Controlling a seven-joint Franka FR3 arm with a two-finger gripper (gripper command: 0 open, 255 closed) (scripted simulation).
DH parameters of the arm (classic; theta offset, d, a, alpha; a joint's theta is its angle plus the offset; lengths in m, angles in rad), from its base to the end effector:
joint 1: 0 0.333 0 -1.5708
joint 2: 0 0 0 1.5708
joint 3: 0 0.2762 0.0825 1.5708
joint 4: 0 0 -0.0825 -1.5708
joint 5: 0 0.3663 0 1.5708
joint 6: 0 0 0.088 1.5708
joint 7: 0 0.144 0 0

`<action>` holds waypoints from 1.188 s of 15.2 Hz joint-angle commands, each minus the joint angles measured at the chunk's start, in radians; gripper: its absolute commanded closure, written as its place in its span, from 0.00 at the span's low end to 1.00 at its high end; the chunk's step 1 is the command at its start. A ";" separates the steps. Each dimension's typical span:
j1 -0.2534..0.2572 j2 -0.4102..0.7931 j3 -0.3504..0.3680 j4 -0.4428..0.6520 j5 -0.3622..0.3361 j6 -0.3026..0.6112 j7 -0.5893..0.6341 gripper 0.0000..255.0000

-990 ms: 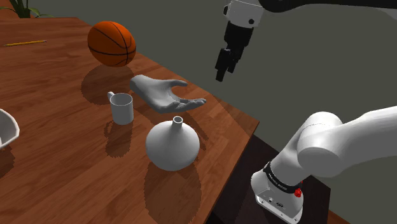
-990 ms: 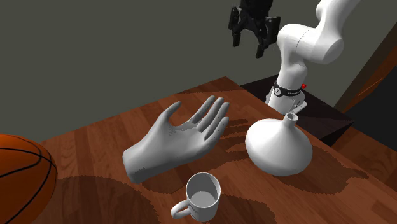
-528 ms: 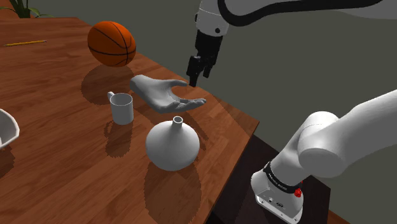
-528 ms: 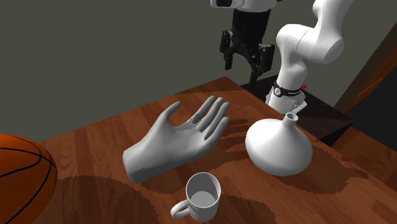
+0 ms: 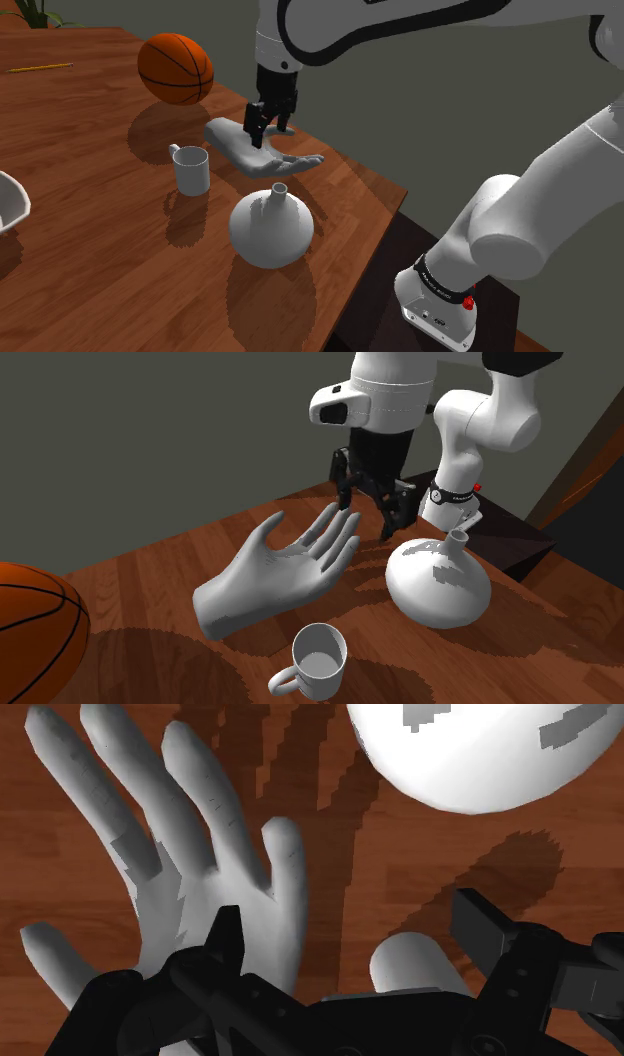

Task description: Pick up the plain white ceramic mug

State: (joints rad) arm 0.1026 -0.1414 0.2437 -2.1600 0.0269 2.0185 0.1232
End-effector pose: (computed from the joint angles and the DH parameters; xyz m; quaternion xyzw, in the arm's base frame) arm 0.4663 0.1716 0.3877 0.9945 0.1043 -0.0008 0.0052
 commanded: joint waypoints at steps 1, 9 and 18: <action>0.012 0.075 0.022 0.048 -0.016 0.031 0.034 0.00; 0.070 0.369 0.059 0.295 -0.115 0.085 0.136 0.00; 0.146 0.619 0.054 0.541 -0.196 0.092 0.195 0.00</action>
State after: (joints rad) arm 0.2451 0.4680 0.2987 -1.6199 -0.1649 2.1017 0.3139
